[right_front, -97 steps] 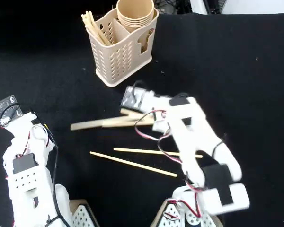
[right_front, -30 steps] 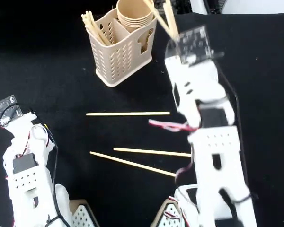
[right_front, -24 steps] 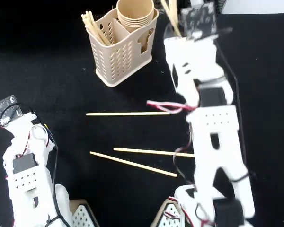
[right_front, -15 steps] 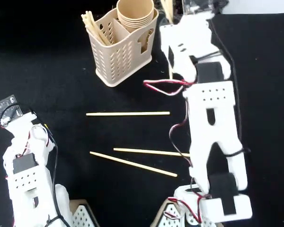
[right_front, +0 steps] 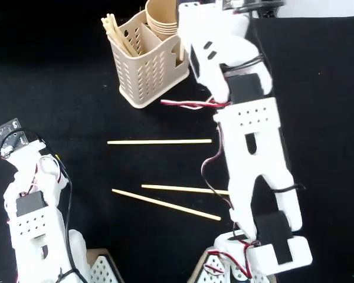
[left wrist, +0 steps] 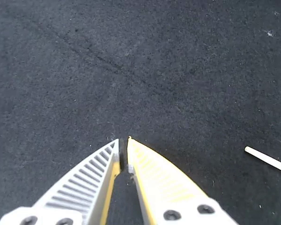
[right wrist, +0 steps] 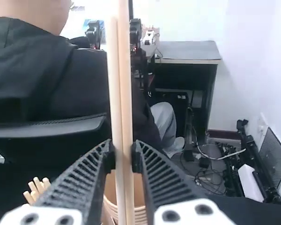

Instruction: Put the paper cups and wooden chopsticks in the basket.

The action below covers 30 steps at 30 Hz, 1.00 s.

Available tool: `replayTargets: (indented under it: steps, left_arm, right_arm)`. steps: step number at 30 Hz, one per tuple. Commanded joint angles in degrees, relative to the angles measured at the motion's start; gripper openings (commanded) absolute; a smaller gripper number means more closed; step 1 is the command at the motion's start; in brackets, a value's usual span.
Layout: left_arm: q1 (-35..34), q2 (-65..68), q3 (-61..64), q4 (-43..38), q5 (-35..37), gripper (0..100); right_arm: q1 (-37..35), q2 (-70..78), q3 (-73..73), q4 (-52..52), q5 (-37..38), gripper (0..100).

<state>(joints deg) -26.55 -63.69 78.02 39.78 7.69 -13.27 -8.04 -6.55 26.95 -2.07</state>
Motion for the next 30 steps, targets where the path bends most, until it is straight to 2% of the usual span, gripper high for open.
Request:
replayTargets:
  steps: [1, 5, 9, 14, 25, 30]
  left_arm:
    - [0.0, -0.4, -2.6, -1.3, 0.4, 5]
    - [0.0, -0.4, -2.6, -1.3, 0.4, 5]
    - [0.0, -0.4, -2.6, -1.3, 0.4, 5]
    - [0.0, -0.4, -2.6, -1.3, 0.4, 5]
    - [0.0, -0.4, -2.3, -1.3, 0.4, 5]
    - [0.0, -0.4, -2.2, -1.3, 0.2, 5]
  right_arm:
    - [-1.1, -1.2, -0.2, -2.1, -0.9, 1.2]
    - [-2.0, -1.5, -0.4, -2.4, -5.7, 1.2]
    - [-4.2, -1.6, -0.3, -6.0, -6.3, 1.2]
    - [-8.8, -1.0, 0.1, -9.3, -4.8, 1.2]
    - [-9.8, 6.0, 2.9, -19.6, -0.8, 1.2]
    - [-10.7, 8.3, 2.9, -20.7, -0.4, 1.2]
